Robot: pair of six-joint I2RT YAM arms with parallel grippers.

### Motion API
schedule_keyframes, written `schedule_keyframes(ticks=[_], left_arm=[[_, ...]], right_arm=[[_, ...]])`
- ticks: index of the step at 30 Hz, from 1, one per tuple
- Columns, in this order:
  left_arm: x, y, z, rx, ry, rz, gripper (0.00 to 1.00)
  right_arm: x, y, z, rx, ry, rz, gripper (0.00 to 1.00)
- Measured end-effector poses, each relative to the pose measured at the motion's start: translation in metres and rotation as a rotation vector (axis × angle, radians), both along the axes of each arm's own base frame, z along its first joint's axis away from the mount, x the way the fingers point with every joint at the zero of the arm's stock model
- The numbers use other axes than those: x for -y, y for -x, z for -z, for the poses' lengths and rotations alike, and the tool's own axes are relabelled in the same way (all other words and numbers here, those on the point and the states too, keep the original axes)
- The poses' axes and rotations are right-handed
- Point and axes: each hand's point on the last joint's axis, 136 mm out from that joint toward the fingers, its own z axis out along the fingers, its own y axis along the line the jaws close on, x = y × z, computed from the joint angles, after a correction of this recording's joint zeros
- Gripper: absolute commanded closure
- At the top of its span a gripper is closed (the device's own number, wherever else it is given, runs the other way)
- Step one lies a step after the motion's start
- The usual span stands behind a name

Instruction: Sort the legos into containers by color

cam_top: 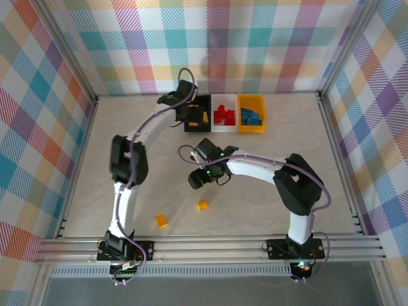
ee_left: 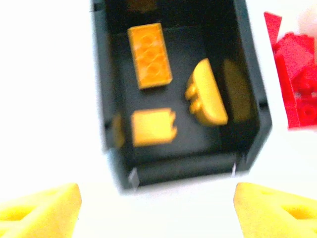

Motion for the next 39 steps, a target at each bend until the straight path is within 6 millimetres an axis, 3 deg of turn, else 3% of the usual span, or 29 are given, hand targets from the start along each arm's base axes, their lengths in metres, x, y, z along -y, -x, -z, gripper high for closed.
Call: schedule_keyframes(ticks=[4, 7, 10, 13, 16, 20, 25, 33, 39], left_arm=[[-0.045, 0.062, -0.067, 0.085, 0.03, -0.075, 0.14], [-0.07, 0.112, -0.092, 0.13, 0.069, -0.117, 0.13], [-0.086, 0.157, -0.088, 0.111, 0.101, -0.142, 0.13], [-0.097, 0.194, -0.068, 0.055, 0.117, -0.161, 0.13], [-0.105, 0.222, -0.054, 0.011, 0.136, -0.179, 0.13], [-0.111, 0.242, -0.055, 0.006, 0.164, -0.19, 0.13], [-0.115, 0.261, -0.051, -0.005, 0.187, -0.193, 0.12], [-0.126, 0.288, -0.045, -0.033, 0.181, -0.202, 0.08], [-0.107, 0.288, -0.037, -0.058, 0.269, -0.152, 0.05]], right_arm=[[-0.016, -0.003, 0.01, 0.005, 0.04, -0.042, 0.23], [-0.018, -0.006, 0.017, 0.002, 0.075, -0.054, 0.24], [-0.017, -0.01, 0.024, 0.006, 0.114, -0.06, 0.26], [-0.012, -0.013, 0.029, 0.018, 0.159, -0.057, 0.27], [-0.009, -0.015, 0.034, 0.031, 0.199, -0.064, 0.29], [-0.009, -0.017, 0.037, 0.054, 0.25, -0.074, 0.36], [-0.009, -0.017, 0.038, 0.083, 0.281, -0.076, 0.52], [-0.009, -0.018, 0.036, 0.118, 0.29, -0.064, 0.56], [-0.008, -0.02, 0.035, 0.122, 0.289, -0.051, 0.57]])
